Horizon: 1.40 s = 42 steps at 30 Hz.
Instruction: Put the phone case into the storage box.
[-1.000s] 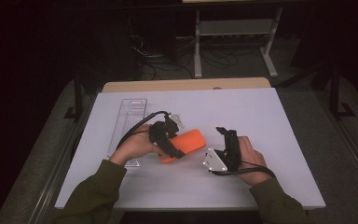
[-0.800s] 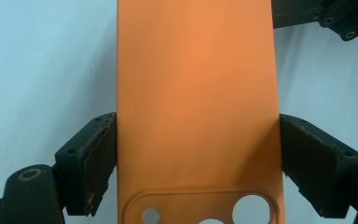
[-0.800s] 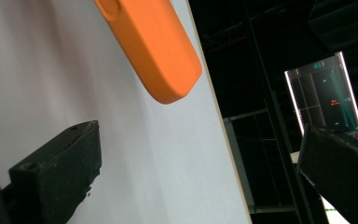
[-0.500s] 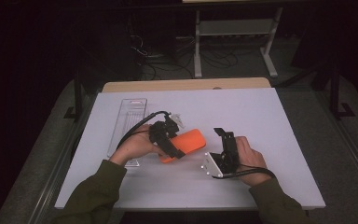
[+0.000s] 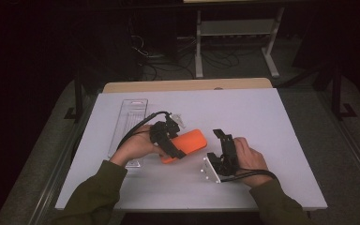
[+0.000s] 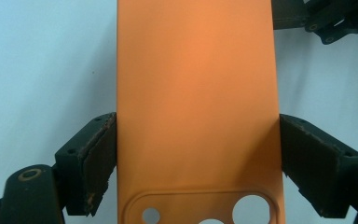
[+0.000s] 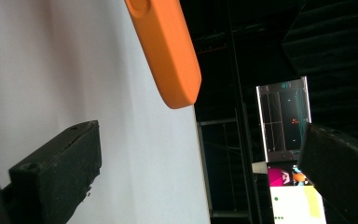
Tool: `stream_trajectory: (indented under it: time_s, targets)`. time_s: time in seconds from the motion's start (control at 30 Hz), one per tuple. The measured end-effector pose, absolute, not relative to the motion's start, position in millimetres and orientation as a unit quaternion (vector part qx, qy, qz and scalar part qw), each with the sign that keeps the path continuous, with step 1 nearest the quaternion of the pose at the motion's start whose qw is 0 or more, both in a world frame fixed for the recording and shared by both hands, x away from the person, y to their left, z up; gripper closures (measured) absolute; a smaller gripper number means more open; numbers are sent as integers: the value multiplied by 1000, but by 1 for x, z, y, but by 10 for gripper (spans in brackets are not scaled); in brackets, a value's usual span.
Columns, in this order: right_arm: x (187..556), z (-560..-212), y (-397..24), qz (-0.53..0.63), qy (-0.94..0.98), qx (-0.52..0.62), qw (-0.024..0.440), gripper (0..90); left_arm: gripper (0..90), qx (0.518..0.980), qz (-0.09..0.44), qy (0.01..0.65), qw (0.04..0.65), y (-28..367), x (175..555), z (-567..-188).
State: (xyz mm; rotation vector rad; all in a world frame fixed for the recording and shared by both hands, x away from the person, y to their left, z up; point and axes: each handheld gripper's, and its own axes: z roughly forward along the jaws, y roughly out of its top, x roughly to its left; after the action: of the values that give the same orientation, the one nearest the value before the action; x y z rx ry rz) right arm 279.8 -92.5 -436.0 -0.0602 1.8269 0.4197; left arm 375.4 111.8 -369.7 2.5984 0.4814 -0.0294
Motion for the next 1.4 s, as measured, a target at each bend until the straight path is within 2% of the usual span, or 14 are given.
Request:
stream_trajectory:
  time_s: [0.97,1.13,1.4]
  targets:
    - [278,-440,-70,178,767,-83,611,0,156,956,-7,178,232,102,378,-364]
    - [281,-438,-66,169,765,-99,613,0,156,951,-8,191,244,96,377,-364]
    - [279,-439,-61,168,758,-108,620,0,156,955,-10,176,237,90,377,-364]
